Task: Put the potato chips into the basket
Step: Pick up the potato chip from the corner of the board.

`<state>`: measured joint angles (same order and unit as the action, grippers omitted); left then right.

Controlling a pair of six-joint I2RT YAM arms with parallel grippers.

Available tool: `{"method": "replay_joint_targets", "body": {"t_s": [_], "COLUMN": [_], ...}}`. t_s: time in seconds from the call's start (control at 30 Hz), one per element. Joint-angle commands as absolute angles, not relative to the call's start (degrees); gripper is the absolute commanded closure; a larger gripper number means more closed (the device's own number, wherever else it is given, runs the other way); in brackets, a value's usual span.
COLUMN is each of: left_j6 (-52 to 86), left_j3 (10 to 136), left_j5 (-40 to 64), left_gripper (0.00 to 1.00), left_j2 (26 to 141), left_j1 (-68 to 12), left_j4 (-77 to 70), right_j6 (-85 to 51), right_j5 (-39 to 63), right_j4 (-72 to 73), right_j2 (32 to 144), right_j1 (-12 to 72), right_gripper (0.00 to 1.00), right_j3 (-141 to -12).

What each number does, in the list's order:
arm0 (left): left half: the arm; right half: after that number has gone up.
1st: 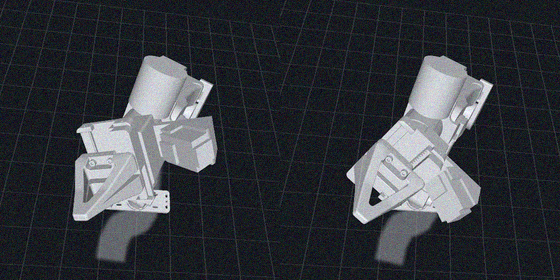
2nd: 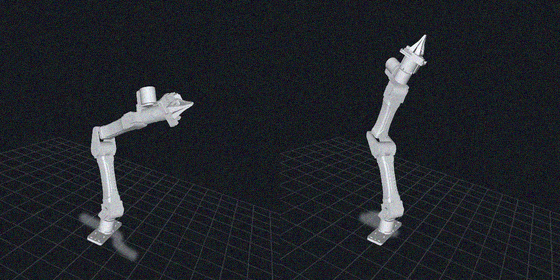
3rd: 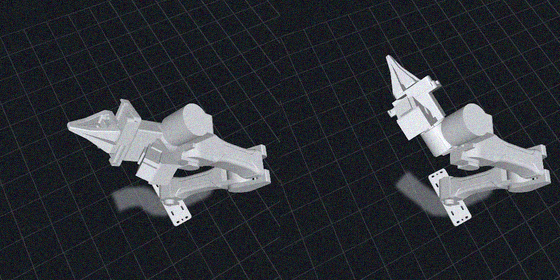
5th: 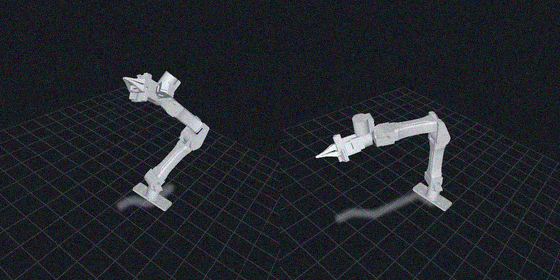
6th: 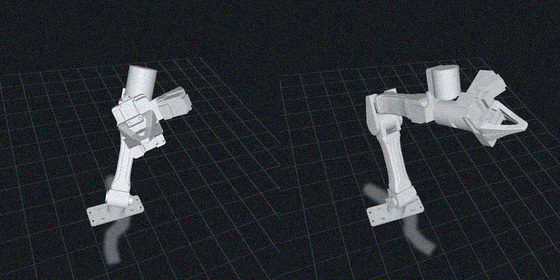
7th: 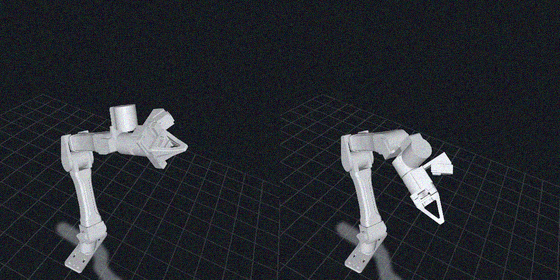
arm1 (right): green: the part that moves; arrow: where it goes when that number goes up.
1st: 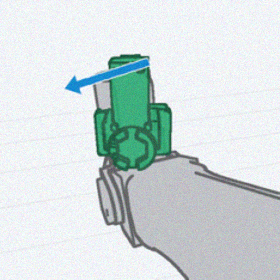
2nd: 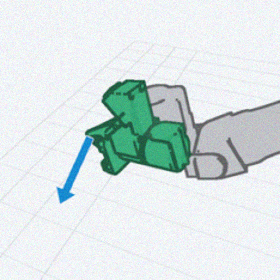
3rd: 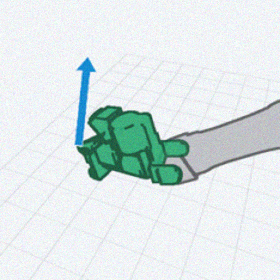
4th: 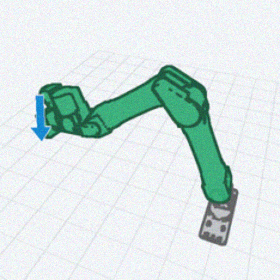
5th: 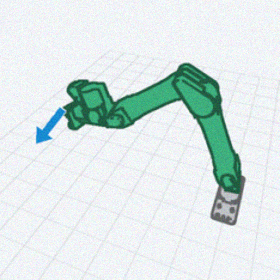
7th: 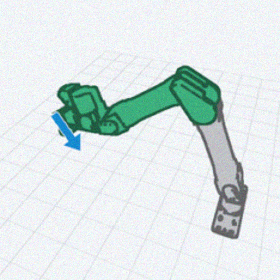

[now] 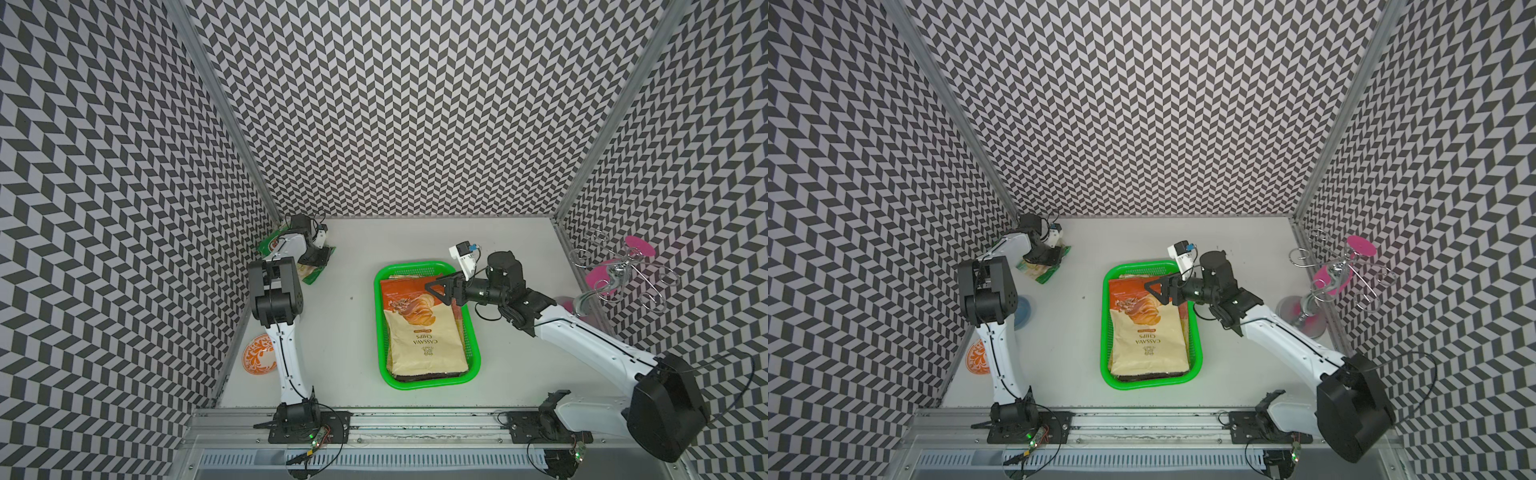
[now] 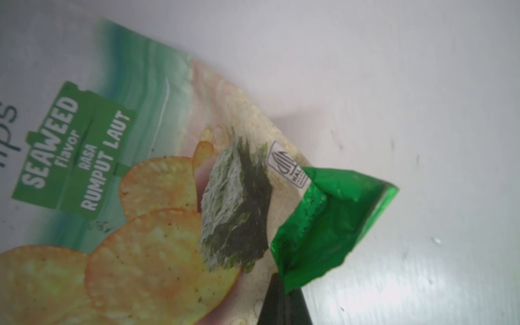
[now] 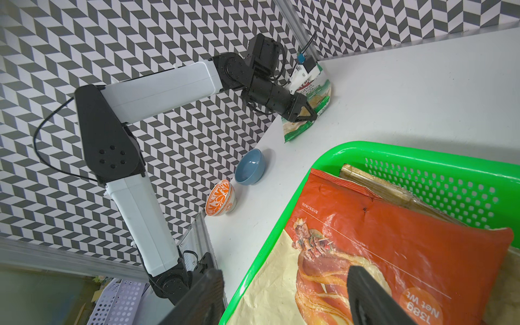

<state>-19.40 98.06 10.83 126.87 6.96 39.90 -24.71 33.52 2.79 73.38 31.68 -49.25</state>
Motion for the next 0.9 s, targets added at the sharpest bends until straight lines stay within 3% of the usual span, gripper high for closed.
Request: {"method": "replay_joint_targets", "body": {"t_s": [0.0, 0.2, 0.5, 0.87], "left_j6": [-24.72, -28.92, -34.74, -43.58], "left_j3": [91.62, 82.45, 80.24, 78.15], "left_j5": [14.02, 13.34, 13.11, 18.14], "left_gripper": [1.0, 1.0, 1.0, 1.0], "left_j2": [120.41, 109.8, 99.42, 88.76], "left_j1": [3.1, -1.29, -1.66, -3.23], "left_j4": [43.04, 41.96, 45.41, 54.22], "right_j6": [-23.31, -18.25, -5.5, 11.64], "right_j5": [34.9, 36.94, 32.92, 31.62], "right_j4": [6.64, 10.61, 8.92, 27.41], "right_j2": [71.3, 72.02, 80.05, 90.7], "right_j1": [31.54, 32.97, 41.46, 45.84], "right_gripper": [0.27, 0.26, 0.27, 0.22], "right_j3": [-49.6, -49.51, -57.66, -57.79]}}
